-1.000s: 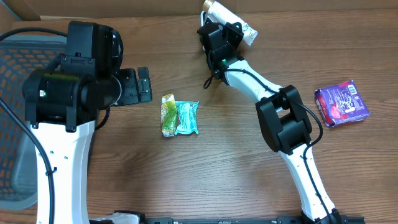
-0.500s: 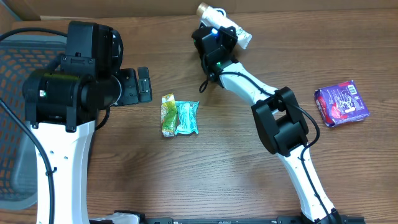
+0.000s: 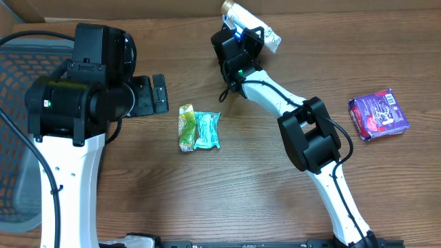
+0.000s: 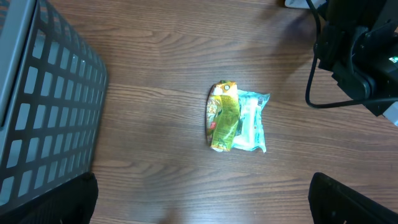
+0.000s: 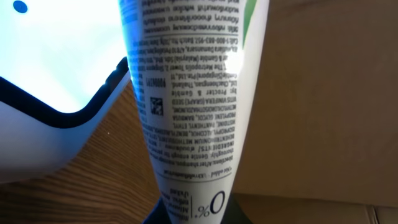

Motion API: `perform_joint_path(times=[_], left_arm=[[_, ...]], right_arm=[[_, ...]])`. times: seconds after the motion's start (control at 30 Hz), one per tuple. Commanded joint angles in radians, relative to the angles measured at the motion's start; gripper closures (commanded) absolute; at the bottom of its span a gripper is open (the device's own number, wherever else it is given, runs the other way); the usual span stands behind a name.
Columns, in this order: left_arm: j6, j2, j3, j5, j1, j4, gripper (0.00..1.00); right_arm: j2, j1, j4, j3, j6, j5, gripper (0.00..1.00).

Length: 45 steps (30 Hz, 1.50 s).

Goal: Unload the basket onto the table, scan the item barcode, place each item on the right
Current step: 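Hold the tube's barcode side in front of the scanner, then move the tube to the table's right edge and release it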

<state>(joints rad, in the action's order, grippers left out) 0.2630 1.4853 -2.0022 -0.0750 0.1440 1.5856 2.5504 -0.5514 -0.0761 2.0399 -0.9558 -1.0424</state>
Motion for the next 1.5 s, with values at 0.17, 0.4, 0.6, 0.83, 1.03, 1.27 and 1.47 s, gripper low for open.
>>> perform_joint_path(times=[0.17, 0.4, 0.6, 0.83, 1.03, 1.27, 1.47], left_arm=[[0.014, -0.002, -0.003, -0.002, 0.000, -0.001, 0.01], [0.014, -0.002, -0.003, -0.002, 0.000, -0.001, 0.00], [0.014, -0.002, -0.003, -0.002, 0.000, -0.001, 0.00], [0.014, -0.002, -0.003, -0.002, 0.000, -0.001, 0.00], [0.014, -0.002, -0.003, -0.003, 0.000, -0.001, 0.01], [0.014, -0.002, -0.003, -0.002, 0.000, -0.001, 0.01], [0.014, -0.002, -0.003, -0.002, 0.000, -0.001, 0.00]], right_arm=[[-0.020, -0.016, 0.019, 0.009, 0.005, -0.050, 0.96], [-0.091, -0.037, 0.019, 0.009, 0.016, -0.048, 0.96], [-0.217, -0.064, -0.096, 0.009, 0.119, -0.001, 0.96], [-0.403, -0.067, -0.650, 0.009, 0.492, 0.618, 0.96], [-0.507, 0.008, -0.842, 0.009, 0.887, 1.011, 0.96], [-0.494, 0.207, -1.069, -0.013, 0.992, 1.302, 0.96], [-0.472, 0.360, -1.115, -0.164, 0.944, 1.155, 0.96]])
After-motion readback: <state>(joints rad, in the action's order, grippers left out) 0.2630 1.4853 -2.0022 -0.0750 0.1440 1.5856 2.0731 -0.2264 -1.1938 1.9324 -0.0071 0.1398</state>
